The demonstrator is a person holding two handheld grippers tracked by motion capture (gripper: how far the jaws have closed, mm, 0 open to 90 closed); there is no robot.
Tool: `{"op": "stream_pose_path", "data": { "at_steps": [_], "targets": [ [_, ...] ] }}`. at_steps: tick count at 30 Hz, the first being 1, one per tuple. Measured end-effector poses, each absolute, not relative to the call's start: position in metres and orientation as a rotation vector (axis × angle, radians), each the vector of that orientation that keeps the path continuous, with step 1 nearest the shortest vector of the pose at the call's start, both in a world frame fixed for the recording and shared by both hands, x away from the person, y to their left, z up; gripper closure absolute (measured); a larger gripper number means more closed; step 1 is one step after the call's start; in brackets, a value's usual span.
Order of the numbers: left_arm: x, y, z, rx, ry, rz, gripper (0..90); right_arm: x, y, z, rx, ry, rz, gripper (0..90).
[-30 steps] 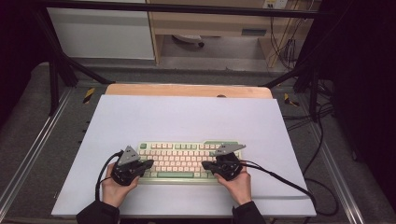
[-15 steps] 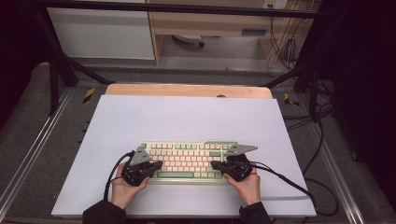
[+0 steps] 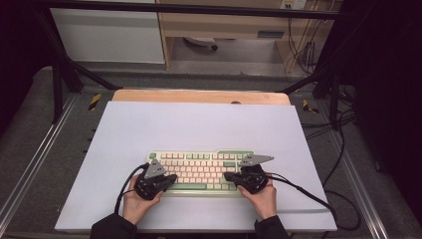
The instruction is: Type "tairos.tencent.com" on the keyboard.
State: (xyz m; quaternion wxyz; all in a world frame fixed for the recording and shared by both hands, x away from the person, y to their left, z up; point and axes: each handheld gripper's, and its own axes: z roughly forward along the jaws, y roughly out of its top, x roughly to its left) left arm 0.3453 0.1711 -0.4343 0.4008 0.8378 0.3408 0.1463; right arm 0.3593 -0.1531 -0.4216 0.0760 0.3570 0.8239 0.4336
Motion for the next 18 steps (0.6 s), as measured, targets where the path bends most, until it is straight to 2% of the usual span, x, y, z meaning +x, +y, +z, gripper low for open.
{"op": "stream_pose_path", "data": {
  "at_steps": [18],
  "targets": [
    [0.3459,0.1777,-0.4259,2.097,0.875,0.389,89.7,0.3597,-0.1533,-0.4225,1.060,2.474,1.297,90.0]
  ]
}}
